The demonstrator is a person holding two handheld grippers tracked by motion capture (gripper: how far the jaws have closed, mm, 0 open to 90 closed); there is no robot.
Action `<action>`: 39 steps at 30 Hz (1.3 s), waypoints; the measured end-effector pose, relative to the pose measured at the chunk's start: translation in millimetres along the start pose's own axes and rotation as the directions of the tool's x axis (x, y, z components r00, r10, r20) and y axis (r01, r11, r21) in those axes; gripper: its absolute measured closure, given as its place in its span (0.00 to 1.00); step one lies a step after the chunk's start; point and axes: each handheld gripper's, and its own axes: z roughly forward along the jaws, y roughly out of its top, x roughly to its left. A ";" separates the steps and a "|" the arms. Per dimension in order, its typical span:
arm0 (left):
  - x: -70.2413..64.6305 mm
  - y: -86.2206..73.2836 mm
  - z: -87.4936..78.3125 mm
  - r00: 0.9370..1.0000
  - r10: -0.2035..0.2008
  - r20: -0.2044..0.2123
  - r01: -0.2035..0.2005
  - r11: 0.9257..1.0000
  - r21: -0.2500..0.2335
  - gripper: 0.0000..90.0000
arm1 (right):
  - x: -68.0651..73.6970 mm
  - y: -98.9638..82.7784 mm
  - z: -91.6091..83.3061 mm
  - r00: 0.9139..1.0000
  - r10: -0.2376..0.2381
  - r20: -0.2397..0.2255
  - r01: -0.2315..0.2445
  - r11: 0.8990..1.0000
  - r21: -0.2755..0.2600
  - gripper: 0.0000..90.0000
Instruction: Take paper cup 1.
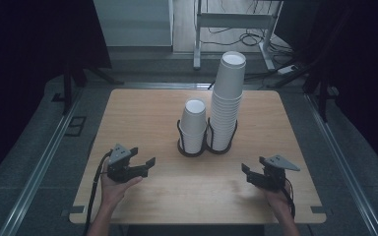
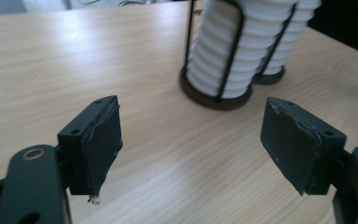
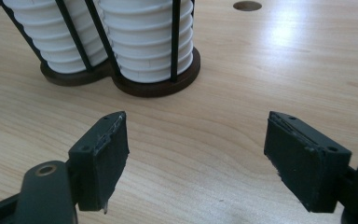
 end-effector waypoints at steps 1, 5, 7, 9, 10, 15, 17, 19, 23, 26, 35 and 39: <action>-1.7 2.6 2.1 1.000 0.006 0.008 -0.006 1.000 0.001 0.20 | -0.3 0.8 -0.5 1.000 -0.002 0.000 0.002 1.000 -0.003 0.25; -7.7 11.8 11.6 0.999 0.012 0.047 -0.012 1.000 -0.005 0.18 | -0.6 3.0 -1.5 1.000 0.000 0.000 0.000 1.000 -0.007 0.25; -10.7 16.8 17.2 0.998 0.017 0.060 -0.017 1.000 -0.003 0.16 | -0.5 3.0 -1.1 1.000 0.002 0.001 -0.002 1.000 -0.006 0.25; -13.3 21.9 23.6 0.997 0.022 0.069 -0.021 1.000 -0.009 0.14 | -0.4 2.9 -1.0 1.000 0.003 0.000 -0.003 1.000 -0.007 0.25; -14.0 24.4 26.9 0.997 0.027 0.071 -0.026 1.000 -0.011 0.11 | 0.1 2.9 -1.2 1.000 0.006 -0.004 -0.006 1.000 -0.008 0.25; -18.7 38.4 47.9 0.994 0.034 0.106 -0.035 0.999 0.001 0.05 | 1.4 3.0 -0.8 1.000 -0.001 -0.008 0.001 1.000 -0.008 0.25; -23.0 44.0 58.3 0.992 0.063 0.113 -0.065 0.998 0.012 0.01 | 1.8 2.8 -0.9 1.000 -0.002 -0.008 0.002 1.000 -0.006 0.25; -26.2 48.4 69.6 0.989 0.088 0.116 -0.091 0.995 0.026 0.00 | 1.8 2.6 -1.2 1.000 -0.002 -0.011 0.002 1.000 -0.007 0.25; -29.4 54.4 99.1 0.982 0.140 0.126 -0.147 0.988 0.048 0.00 | 2.2 2.5 -1.4 1.000 -0.006 -0.014 0.006 1.000 -0.004 0.25; -29.1 55.2 109.4 0.982 0.141 0.124 -0.149 0.987 0.059 0.00 | 2.2 2.3 -1.5 1.000 -0.006 -0.016 0.006 1.000 -0.004 0.25; -30.0 58.7 134.7 0.977 0.160 0.143 -0.170 0.984 0.058 0.00 | 2.5 2.4 -1.5 1.000 -0.009 -0.013 0.009 1.000 -0.002 0.25; -30.7 60.1 141.8 0.975 0.164 0.150 -0.173 0.984 0.049 0.00 | 5.2 3.3 -1.5 1.000 -0.014 -0.021 0.014 1.000 -0.009 0.25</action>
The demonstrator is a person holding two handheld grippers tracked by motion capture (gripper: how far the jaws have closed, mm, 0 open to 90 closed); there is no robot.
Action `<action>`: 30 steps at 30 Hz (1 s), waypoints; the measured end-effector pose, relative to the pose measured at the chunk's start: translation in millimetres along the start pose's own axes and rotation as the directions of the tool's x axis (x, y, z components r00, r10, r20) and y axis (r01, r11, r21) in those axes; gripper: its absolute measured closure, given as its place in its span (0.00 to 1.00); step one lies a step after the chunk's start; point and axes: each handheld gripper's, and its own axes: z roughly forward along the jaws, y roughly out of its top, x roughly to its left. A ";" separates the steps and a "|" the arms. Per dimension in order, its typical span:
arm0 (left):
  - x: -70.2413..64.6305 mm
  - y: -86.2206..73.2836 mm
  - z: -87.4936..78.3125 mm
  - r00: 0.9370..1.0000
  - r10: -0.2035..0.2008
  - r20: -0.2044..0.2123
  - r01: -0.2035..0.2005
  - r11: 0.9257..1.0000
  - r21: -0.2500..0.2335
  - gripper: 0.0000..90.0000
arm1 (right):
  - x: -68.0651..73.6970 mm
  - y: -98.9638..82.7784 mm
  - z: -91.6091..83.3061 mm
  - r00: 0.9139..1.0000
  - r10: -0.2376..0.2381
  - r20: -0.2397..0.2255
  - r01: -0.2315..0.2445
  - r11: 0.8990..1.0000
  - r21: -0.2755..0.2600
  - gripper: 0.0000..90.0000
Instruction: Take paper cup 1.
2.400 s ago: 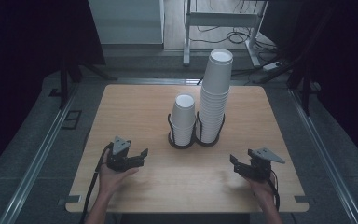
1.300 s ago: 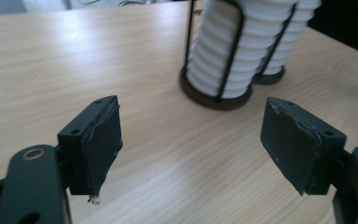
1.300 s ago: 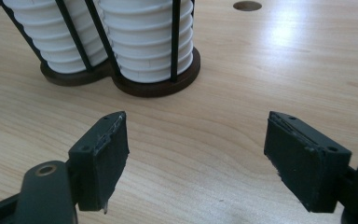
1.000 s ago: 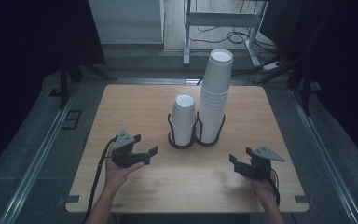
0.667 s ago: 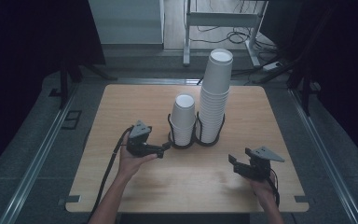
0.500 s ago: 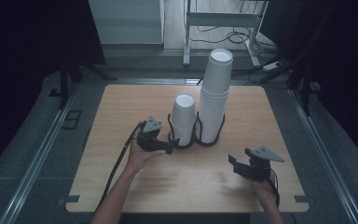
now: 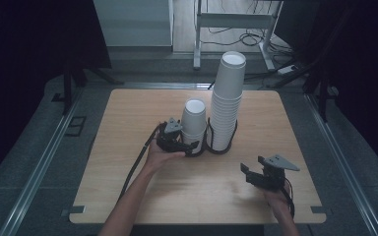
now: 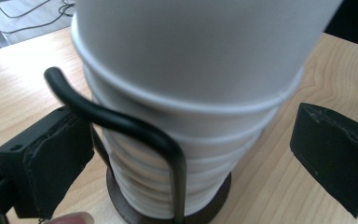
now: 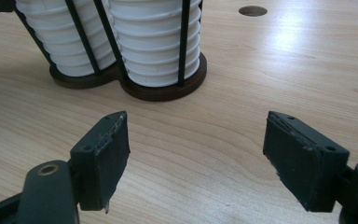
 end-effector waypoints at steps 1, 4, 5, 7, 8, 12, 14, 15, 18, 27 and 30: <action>0.5 -0.1 3.7 1.000 -0.003 -0.002 0.003 1.000 -0.003 0.00 | 0.3 0.3 -0.2 1.000 -0.003 -0.002 0.003 1.000 -0.004 0.25; 1.5 -1.2 7.5 1.000 -0.002 -0.027 0.002 1.000 -0.013 0.06 | 1.9 2.4 -2.4 1.000 0.004 -0.025 -0.004 1.000 -0.016 0.25; 1.5 -1.2 7.5 1.000 -0.002 -0.027 0.002 1.000 -0.013 0.07 | 1.9 2.4 -2.4 1.000 0.004 -0.025 -0.004 1.000 -0.016 0.25; 2.5 -1.9 8.3 1.000 0.006 -0.023 -0.007 1.000 -0.022 0.07 | 6.6 7.6 -6.9 0.998 0.000 -0.066 -0.002 0.999 -0.038 0.25; 2.7 -2.3 8.2 1.000 0.009 -0.022 -0.009 1.000 -0.024 0.07 | 9.3 10.1 -8.4 0.997 -0.008 -0.076 0.004 0.999 -0.048 0.25; 2.8 -3.6 8.4 1.000 0.006 -0.018 -0.007 0.999 -0.038 0.07 | 18.8 19.3 -12.4 0.994 -0.035 -0.101 0.027 0.997 -0.078 0.24; 3.0 -4.2 8.6 1.000 0.007 -0.017 -0.008 0.999 -0.043 0.07 | 25.2 25.4 -14.0 0.992 -0.056 -0.110 0.045 0.994 -0.095 0.24; 3.4 -4.4 8.6 1.000 0.010 -0.015 -0.011 0.999 -0.044 0.08 | 30.3 32.0 -15.1 0.990 -0.069 -0.124 0.056 0.992 -0.112 0.24; 3.7 -4.4 8.6 1.000 0.012 -0.014 -0.013 0.999 -0.045 0.08 | 34.4 39.9 -15.3 0.988 -0.081 -0.135 0.063 0.989 -0.131 0.24; 3.6 -4.3 8.8 1.000 0.014 -0.014 -0.014 0.999 -0.044 0.08 | 62.6 79.5 -1.0 0.973 -0.144 -0.181 0.109 0.976 -0.190 0.23; 3.7 -4.4 8.9 1.000 0.015 -0.014 -0.016 0.999 -0.045 0.08 | 76.4 98.6 9.3 0.966 -0.177 -0.190 0.136 0.968 -0.209 0.24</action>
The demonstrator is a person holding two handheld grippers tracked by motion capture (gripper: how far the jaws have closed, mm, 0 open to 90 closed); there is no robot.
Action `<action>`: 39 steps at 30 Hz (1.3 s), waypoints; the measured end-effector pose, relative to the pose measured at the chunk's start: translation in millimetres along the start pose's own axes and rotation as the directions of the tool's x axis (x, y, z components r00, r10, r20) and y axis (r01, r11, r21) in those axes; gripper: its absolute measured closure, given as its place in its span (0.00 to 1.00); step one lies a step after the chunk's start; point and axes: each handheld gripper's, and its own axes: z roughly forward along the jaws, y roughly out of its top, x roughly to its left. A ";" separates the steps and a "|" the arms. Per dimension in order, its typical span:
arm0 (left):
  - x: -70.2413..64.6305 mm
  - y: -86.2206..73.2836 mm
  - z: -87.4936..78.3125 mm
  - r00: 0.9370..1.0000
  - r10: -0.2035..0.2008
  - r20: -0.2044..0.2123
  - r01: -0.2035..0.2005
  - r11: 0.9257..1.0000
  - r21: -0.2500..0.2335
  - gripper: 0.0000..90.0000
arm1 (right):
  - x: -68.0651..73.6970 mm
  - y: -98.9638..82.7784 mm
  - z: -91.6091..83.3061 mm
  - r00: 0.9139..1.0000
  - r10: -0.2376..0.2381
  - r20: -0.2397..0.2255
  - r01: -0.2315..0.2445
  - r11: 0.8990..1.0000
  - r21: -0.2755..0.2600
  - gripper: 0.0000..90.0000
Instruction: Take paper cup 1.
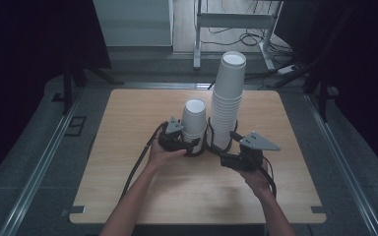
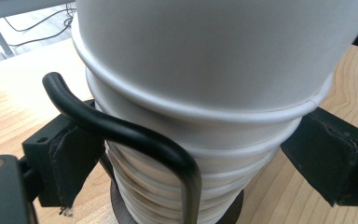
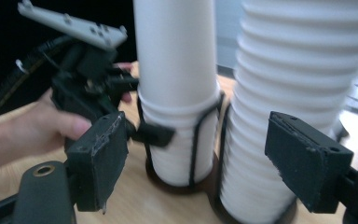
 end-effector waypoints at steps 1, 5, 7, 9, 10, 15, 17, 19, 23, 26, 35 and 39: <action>0.0 0.0 0.0 1.000 0.000 0.000 0.000 1.000 0.000 0.08 | 0.0 0.0 0.0 1.000 0.000 0.000 0.000 1.000 0.000 0.24; 0.0 -0.1 0.3 1.000 0.000 0.001 0.000 1.000 -0.002 0.09 | 7.3 19.3 18.2 1.000 -0.029 -0.008 0.029 1.000 -0.012 0.24; -0.1 -0.1 0.3 1.000 0.001 0.000 -0.001 1.000 -0.002 0.09 | 8.1 22.5 21.9 1.000 -0.029 -0.011 0.029 0.999 -0.012 0.24; 0.0 -0.2 0.3 1.000 0.001 0.000 -0.001 1.000 -0.002 0.08 | 11.2 30.1 32.2 0.999 -0.035 -0.016 0.035 0.999 -0.015 0.25; 0.0 -0.2 0.3 1.000 0.001 0.000 -0.001 1.000 -0.002 0.09 | 12.2 32.0 35.4 0.999 -0.038 -0.012 0.038 0.999 -0.013 0.25; -0.1 -0.2 0.6 1.000 0.001 0.001 -0.001 1.000 -0.005 0.09 | 15.0 39.0 50.6 0.999 -0.041 0.006 0.041 0.999 -0.016 0.25; -0.2 -0.4 0.9 1.000 0.001 0.001 -0.001 1.000 -0.007 0.09 | 16.8 41.1 56.2 0.998 -0.050 0.023 0.050 0.999 -0.015 0.24; -0.2 -0.4 0.9 1.000 0.002 0.001 -0.002 1.000 -0.007 0.09 | 17.7 42.0 58.7 0.998 -0.051 0.027 0.051 0.999 -0.016 0.24; -0.2 -0.5 1.0 1.000 0.003 0.002 -0.003 1.000 -0.007 0.09 | 20.4 45.7 69.1 0.997 -0.064 0.053 0.066 0.998 -0.025 0.23; 0.0 -0.6 1.3 1.000 0.005 0.003 -0.005 1.000 -0.009 0.09 | 21.6 47.9 74.8 0.995 -0.071 0.074 0.073 0.997 -0.028 0.23; -0.4 -0.6 1.8 1.000 0.009 0.002 -0.009 1.000 -0.011 0.09 | 20.5 52.0 89.9 0.994 -0.063 0.091 0.065 0.998 -0.026 0.22; -0.9 -0.1 1.9 1.000 0.012 -0.002 -0.012 1.000 -0.007 0.09 | 20.1 54.4 95.2 0.993 -0.068 0.099 0.070 0.997 -0.016 0.22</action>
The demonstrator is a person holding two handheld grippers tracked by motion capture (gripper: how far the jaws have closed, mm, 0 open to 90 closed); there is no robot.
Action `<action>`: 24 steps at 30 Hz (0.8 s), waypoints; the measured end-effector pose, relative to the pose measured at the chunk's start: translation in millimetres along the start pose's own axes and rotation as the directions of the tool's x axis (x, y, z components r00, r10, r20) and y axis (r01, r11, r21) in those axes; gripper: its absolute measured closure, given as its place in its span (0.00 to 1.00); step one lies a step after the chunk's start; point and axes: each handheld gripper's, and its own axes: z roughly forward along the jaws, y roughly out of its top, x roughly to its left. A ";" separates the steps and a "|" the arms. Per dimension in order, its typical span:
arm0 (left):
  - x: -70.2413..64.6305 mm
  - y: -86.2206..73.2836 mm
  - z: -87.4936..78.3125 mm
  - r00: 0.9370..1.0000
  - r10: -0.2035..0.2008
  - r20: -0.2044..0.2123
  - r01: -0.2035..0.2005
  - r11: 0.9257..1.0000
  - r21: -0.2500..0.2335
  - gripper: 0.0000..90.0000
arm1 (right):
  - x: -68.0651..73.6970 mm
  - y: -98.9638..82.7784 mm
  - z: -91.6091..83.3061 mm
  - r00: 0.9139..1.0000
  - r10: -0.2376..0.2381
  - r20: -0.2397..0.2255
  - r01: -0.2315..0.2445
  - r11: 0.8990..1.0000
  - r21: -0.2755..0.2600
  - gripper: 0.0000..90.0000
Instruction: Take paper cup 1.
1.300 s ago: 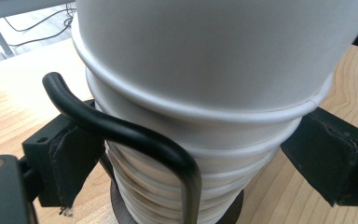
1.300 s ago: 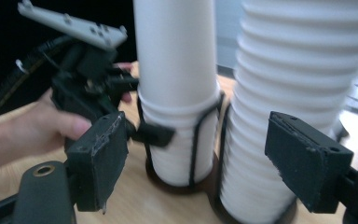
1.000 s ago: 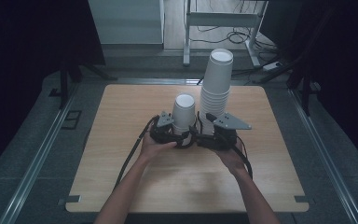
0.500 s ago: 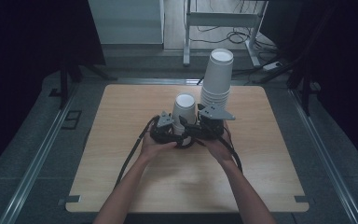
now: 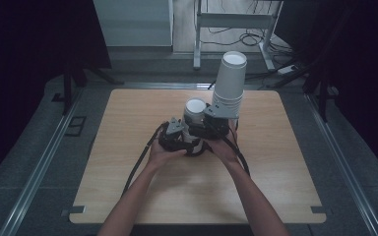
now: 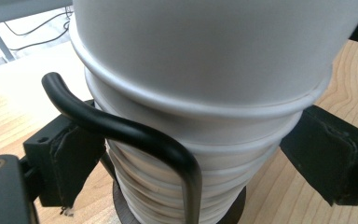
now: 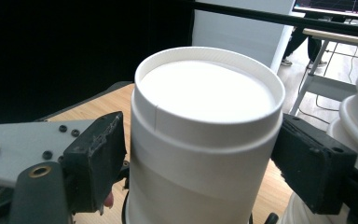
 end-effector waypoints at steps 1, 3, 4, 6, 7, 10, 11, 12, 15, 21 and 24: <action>-0.3 0.1 0.2 1.000 0.003 -0.002 -0.003 1.000 0.001 0.09 | 0.1 0.5 1.0 1.000 -0.002 0.004 0.002 1.000 0.000 0.22; -1.2 0.1 0.8 1.000 0.009 -0.008 -0.009 1.000 0.002 0.09 | -0.1 1.5 2.9 1.000 -0.008 0.013 0.008 1.000 0.005 0.23; -1.2 0.1 0.8 1.000 0.009 -0.008 -0.009 1.000 0.002 0.09 | -0.1 1.7 3.2 1.000 -0.005 0.016 0.005 1.000 0.006 0.23; -1.3 0.1 0.9 1.000 0.011 -0.009 -0.011 1.000 0.004 0.09 | 1.0 1.8 3.0 1.000 0.006 0.022 -0.006 1.000 0.010 0.23; -1.3 0.1 0.9 1.000 0.011 -0.009 -0.011 1.000 0.004 0.09 | 1.0 1.8 3.0 1.000 0.006 0.022 -0.006 1.000 0.010 0.23; -1.4 0.2 0.8 1.000 0.011 -0.009 -0.011 1.000 0.005 0.09 | 2.7 1.9 2.7 0.999 0.001 0.037 -0.001 1.000 0.011 0.24; -1.5 0.2 0.8 1.000 0.011 -0.009 -0.011 1.000 0.005 0.09 | 2.7 1.9 2.7 0.999 0.001 0.037 -0.001 1.000 0.011 0.24; -1.5 0.2 0.8 1.000 0.012 -0.009 -0.012 1.000 0.006 0.09 | 3.0 1.9 2.5 0.999 0.001 0.039 -0.002 1.000 0.010 0.24; -1.5 0.1 1.0 1.000 0.011 -0.009 -0.011 1.000 0.004 0.09 | 3.3 1.6 1.8 0.999 0.003 0.043 -0.003 1.000 0.003 0.25; -1.3 0.1 1.1 1.000 0.010 -0.008 -0.010 1.000 0.003 0.09 | 3.3 3.5 -0.6 0.999 0.007 0.045 -0.006 1.000 -0.016 0.26; -1.4 0.2 1.0 1.000 0.009 -0.008 -0.009 1.000 0.005 0.09 | 4.1 8.4 -5.1 0.999 -0.004 0.048 0.006 0.999 -0.042 0.26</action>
